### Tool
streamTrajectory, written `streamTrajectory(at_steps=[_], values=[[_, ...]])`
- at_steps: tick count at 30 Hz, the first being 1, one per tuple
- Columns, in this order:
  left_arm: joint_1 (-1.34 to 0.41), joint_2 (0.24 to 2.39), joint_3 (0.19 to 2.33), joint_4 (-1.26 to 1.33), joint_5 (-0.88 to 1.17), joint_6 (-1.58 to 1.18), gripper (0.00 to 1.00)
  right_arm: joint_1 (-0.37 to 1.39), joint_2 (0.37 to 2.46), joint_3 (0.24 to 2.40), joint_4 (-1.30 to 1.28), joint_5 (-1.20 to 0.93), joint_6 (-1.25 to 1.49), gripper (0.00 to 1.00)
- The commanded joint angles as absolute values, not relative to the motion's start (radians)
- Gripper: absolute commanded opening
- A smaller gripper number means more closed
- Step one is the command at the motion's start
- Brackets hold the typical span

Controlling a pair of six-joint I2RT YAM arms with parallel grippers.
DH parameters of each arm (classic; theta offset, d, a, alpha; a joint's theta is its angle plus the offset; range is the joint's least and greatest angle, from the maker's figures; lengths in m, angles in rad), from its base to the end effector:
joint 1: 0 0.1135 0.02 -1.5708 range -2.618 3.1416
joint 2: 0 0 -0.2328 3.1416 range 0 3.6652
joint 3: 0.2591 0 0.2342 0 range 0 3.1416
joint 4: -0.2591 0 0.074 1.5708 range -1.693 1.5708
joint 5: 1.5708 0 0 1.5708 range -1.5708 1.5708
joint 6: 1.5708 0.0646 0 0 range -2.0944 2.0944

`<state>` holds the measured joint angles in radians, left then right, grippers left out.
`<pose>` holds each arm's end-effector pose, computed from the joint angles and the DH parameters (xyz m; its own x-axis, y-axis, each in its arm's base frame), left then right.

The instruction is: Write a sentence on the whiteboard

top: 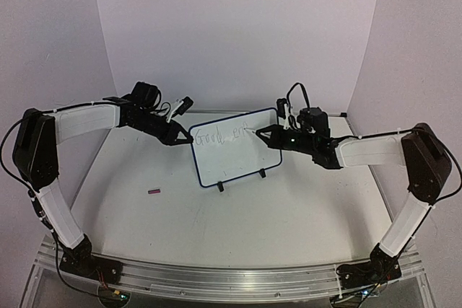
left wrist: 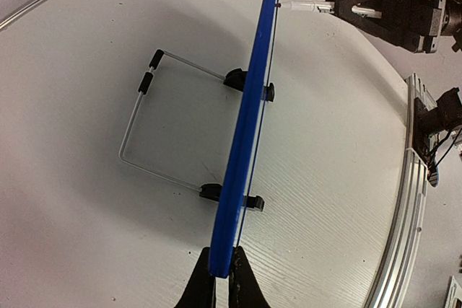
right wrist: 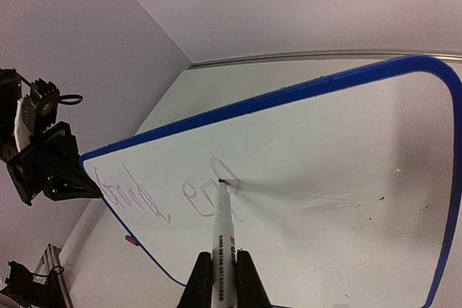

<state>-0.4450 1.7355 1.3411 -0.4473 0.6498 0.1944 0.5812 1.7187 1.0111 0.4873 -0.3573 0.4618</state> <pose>0.3206 -0.1962 0.2180 -0.5240 0.4203 -0.7408 0.8233 0.4729 -0.3140 0.3191 0.2366 0.2128 -0.5198 0.1580 -0.8396 -0.6345 0.5867 0.5032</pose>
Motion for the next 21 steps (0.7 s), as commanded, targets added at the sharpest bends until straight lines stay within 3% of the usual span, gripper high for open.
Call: streamTrajectory(at_steps=[1,21], values=[[-0.462,1.778,1.339,-0.529,0.556,0.256,0.00,0.575,1.711,0.975,0.501,-0.333,0.472,0.00],[-0.462,1.784,1.340,-0.529,0.556,0.256,0.00,0.575,1.620,0.945,0.505,-0.296,0.450,0.00]])
